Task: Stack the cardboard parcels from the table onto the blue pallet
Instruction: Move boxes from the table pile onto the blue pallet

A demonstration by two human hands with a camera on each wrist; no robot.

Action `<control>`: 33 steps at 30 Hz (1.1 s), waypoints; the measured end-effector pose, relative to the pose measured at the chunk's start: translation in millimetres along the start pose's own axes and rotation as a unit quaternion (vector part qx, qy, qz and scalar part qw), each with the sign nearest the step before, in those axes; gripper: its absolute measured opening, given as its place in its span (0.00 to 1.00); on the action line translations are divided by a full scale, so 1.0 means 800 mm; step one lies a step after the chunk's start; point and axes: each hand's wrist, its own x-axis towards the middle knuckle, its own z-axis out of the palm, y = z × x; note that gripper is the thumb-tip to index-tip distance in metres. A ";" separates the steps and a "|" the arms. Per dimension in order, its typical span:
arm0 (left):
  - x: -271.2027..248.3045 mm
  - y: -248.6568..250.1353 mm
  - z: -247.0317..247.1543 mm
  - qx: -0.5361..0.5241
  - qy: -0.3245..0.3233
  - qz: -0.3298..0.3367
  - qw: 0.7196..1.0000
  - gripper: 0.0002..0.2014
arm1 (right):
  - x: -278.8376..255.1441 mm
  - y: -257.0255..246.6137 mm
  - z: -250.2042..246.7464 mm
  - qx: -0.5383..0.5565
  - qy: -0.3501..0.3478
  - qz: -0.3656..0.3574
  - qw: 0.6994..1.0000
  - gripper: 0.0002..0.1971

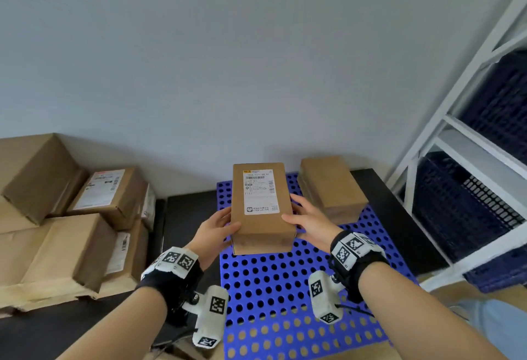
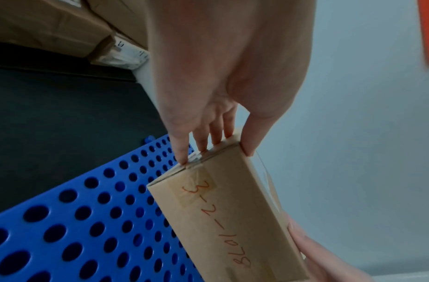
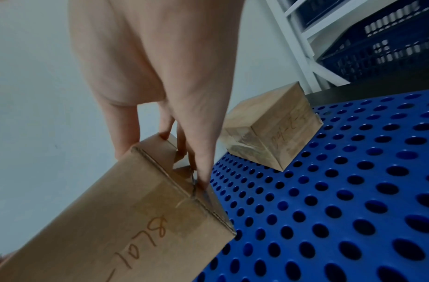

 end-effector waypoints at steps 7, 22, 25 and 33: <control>0.019 -0.040 0.044 -0.029 0.058 -0.024 0.998 0.23 | 0.040 0.034 -0.043 -0.043 -0.043 0.018 0.998 0.32; 0.079 -0.064 0.048 0.000 0.108 -0.016 0.994 0.26 | 0.091 0.051 -0.042 -0.168 -0.039 0.004 0.985 0.35; 0.088 -0.068 0.046 0.020 0.091 -0.003 0.996 0.28 | 0.090 0.044 -0.041 -0.238 -0.039 -0.010 0.970 0.36; 0.095 -0.074 0.043 0.168 0.044 0.003 0.985 0.50 | 0.088 0.035 -0.060 -0.472 -0.016 -0.120 0.873 0.35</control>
